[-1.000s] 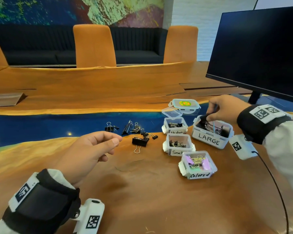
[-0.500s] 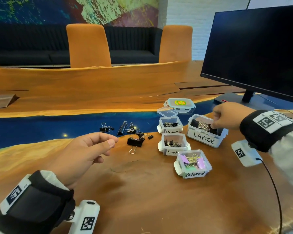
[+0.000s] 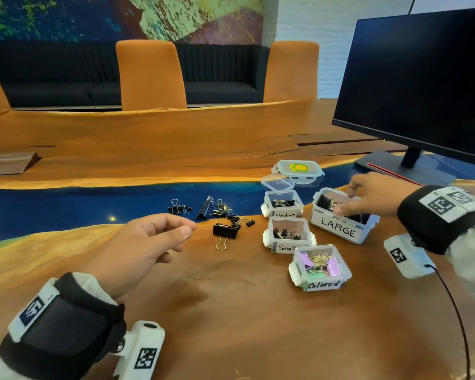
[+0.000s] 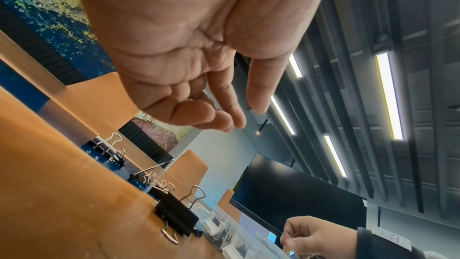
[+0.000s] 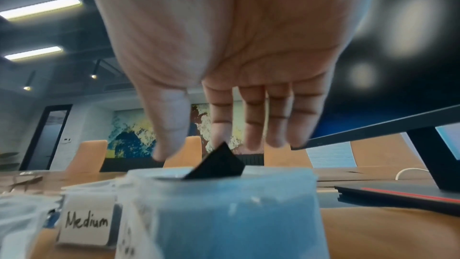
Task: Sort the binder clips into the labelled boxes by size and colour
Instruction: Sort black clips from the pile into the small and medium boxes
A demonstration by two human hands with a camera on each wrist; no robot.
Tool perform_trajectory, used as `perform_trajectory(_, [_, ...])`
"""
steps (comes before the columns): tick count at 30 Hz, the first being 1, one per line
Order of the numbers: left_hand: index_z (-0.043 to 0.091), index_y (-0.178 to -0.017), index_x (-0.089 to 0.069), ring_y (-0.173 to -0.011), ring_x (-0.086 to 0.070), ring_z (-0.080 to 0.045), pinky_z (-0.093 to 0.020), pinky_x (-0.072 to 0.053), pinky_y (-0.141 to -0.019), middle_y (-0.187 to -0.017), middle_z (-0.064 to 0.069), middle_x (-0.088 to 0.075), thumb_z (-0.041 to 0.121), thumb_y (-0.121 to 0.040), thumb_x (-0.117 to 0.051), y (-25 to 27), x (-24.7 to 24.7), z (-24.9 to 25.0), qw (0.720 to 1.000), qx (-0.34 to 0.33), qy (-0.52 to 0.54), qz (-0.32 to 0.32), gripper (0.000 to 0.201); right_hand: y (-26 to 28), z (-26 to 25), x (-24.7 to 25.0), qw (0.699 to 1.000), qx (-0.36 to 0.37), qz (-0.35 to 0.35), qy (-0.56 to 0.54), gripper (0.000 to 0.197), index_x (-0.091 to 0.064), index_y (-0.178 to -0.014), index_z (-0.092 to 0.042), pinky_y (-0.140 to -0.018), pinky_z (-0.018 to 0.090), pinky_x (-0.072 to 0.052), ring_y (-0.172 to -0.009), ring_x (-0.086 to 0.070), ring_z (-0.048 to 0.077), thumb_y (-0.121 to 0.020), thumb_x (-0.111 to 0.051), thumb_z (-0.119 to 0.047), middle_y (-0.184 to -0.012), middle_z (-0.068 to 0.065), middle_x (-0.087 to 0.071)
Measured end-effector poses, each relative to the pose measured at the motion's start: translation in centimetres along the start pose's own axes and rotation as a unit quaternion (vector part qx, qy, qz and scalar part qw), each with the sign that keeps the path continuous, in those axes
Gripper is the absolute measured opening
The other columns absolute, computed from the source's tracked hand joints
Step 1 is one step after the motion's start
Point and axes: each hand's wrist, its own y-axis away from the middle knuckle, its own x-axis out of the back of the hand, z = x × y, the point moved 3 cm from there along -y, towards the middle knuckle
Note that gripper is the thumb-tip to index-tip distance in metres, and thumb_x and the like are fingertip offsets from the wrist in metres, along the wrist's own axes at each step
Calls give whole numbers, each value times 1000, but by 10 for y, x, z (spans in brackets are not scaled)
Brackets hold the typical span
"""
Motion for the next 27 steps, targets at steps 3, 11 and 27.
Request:
perform_trajectory(3, [34, -97, -79, -88, -66, -15, -37, -54, -79, -98, 3, -75, 26, -96, -65, -3, 2, 3, 1000, 1, -23, 0, 16, 0, 4, -7, 997, -17, -75, 18, 62, -51, -102, -36, -89, 38, -53, -98, -59, 15, -57, -89, -57, -111, -5, -62])
perform_trajectory(11, [27, -99, -80, -84, -63, -15, -34, -50, -74, -96, -2, -74, 24, -95, -65, -9, -1, -2, 999, 32, 18, 6, 15, 22, -58, 23, 997, 73, 6, -21, 67, -49, -132, -34, -98, 36, -42, -123, -50, 19, -75, -80, -50, -143, -1, -50])
perform_trajectory(27, [14, -104, -73, -66, -56, -13, -23, -50, -50, -83, -3, -61, 22, -81, -70, -38, -14, -60, 852, 267, 449, 13, 25, 30, -268, -53, 976, 195, -94, 6, 34, -69, -115, -14, -85, 36, -57, -101, -68, 25, -83, -74, -20, -113, 7, -70])
